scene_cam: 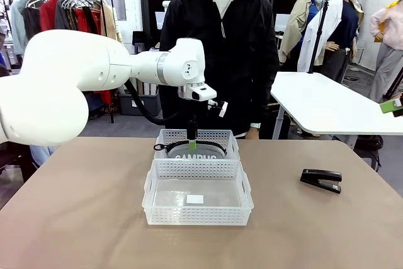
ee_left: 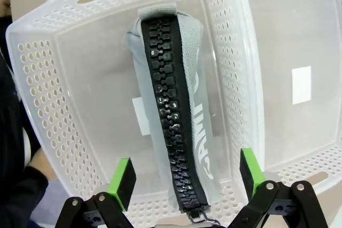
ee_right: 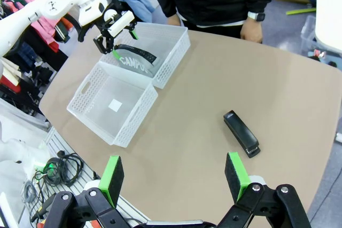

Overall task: Distribute items into two baskets.
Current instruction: Place the picked Pencil pouch into the Organizing basket as instructed by the person, then pick up the Stapler that the person points to.

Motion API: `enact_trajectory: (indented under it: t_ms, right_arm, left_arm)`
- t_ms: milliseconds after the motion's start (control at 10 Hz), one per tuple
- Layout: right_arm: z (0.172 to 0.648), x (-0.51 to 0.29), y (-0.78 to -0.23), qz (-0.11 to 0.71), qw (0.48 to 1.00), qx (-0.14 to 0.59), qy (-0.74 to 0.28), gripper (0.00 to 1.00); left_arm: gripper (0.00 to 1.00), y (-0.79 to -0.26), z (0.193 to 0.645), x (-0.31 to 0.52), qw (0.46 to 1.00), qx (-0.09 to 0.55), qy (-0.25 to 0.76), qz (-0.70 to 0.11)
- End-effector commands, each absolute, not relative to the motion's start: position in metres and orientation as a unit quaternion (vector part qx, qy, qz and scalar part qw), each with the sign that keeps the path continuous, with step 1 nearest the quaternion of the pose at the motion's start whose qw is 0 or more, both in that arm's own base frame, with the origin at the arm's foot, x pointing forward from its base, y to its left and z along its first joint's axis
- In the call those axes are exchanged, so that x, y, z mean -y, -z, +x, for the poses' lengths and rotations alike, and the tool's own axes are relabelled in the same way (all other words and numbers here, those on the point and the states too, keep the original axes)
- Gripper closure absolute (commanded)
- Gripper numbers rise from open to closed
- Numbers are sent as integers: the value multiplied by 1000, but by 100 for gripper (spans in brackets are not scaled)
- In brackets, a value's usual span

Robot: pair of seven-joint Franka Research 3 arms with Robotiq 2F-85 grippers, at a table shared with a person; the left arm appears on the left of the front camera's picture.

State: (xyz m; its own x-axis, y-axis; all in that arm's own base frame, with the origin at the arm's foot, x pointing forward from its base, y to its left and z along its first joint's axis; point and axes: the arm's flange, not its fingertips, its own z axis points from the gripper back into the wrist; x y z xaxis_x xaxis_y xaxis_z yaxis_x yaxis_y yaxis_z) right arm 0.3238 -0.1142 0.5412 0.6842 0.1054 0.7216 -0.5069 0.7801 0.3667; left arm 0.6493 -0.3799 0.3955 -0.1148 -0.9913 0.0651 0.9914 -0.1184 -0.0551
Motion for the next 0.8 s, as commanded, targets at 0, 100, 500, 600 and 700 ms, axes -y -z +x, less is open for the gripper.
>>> enact_trajectory:
  t_ms: [0,100,500,600,700]
  right_arm:
    - [325,114,-542,288,867,364,-181,0]
    - [325,114,-542,288,867,364,-181,0]
    - [325,114,-542,288,867,364,-181,0]
    - [325,114,-542,288,867,364,-181,0]
    - [325,114,-542,288,867,364,-181,0]
  left_arm:
    - [0,-394,651,381,666,5,745,-42]
    - [0,-394,651,381,666,5,745,-42]
    - [0,-394,651,381,666,5,745,-42]
    - [0,-394,651,381,666,5,745,-42]
    - [0,-394,651,381,666,5,745,-42]
